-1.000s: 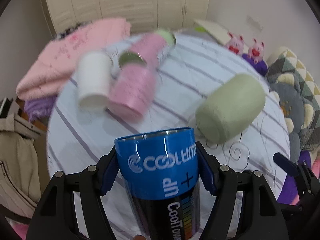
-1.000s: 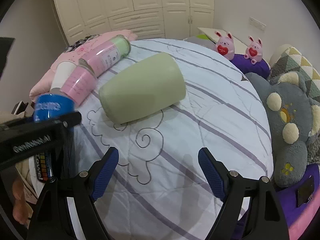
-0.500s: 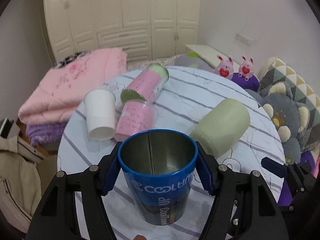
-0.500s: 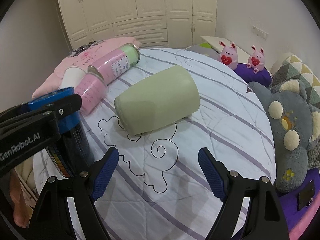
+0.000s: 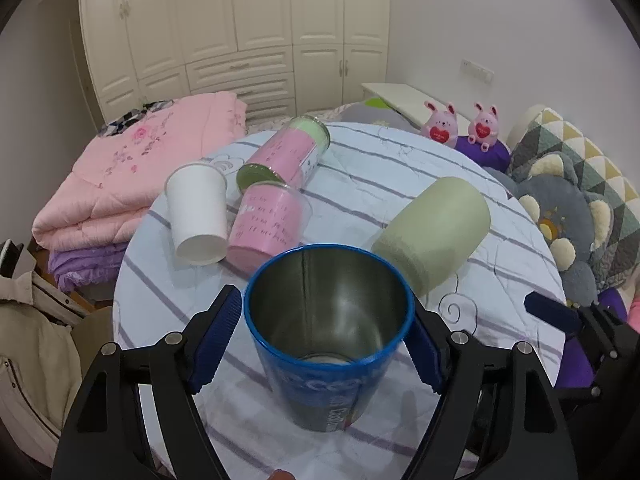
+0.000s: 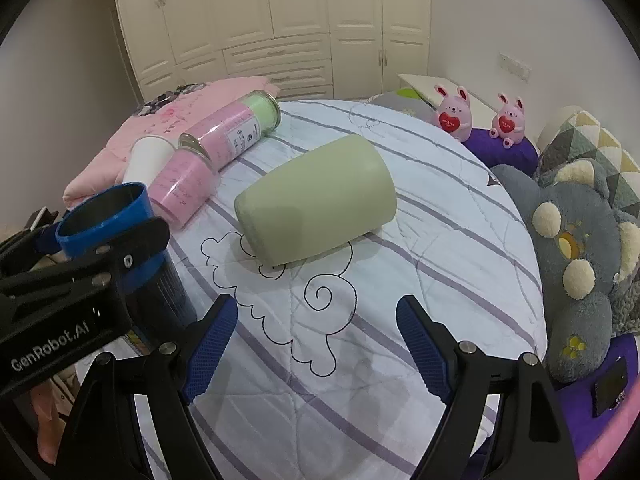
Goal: Flip cup upright
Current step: 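Lift the blue can with the left gripper, keeping its open end up, then set the blue can upright on the cloth and open the left gripper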
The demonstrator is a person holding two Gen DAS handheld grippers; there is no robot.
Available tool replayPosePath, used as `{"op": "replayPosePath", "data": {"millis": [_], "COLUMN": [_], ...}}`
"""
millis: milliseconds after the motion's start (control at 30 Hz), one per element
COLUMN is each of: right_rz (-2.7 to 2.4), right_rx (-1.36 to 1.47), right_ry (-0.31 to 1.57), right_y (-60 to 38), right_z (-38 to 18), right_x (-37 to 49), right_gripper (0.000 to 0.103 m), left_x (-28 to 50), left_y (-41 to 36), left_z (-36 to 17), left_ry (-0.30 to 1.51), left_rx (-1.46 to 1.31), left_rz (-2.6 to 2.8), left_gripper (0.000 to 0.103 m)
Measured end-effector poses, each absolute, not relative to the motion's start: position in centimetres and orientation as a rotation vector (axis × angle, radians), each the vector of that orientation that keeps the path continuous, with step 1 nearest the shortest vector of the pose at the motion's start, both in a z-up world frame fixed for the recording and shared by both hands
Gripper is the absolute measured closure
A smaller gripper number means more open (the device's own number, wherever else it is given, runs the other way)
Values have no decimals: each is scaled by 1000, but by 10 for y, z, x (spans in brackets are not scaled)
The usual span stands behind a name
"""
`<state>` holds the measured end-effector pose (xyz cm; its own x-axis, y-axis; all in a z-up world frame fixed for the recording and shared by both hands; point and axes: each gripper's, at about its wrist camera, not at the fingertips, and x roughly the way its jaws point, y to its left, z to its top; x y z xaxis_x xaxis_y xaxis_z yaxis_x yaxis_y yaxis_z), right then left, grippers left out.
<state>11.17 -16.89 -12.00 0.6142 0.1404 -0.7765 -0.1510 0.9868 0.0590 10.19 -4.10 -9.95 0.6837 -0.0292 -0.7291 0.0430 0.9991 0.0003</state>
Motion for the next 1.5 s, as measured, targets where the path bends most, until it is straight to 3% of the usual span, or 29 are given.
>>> {"op": "replayPosePath", "data": {"millis": [67,133,167,800,1500], "right_rz": [169,169,169,141,92], "right_rx": [-12,-13,-15,-82,-108], "right_ry": [893,889,885,848,710], "right_y": [-167,-166,-165,-149,-137], "right_z": [-119,-117,-116,-92,-42], "right_x": [110,108,106,93,65], "right_gripper": [20,20,20,20,20], "left_x": [98,96,94,73,30], "left_y": [-40,-40,-40,-30,-6], "left_z": [-99,-99,-98,-80,-23], "left_ry": [816,819,813,784,635], "left_rx": [16,22,25,1,-15], "left_rz": [-36,-34,-30,-64,-72], "left_gripper": [19,3,2,2,0]}}
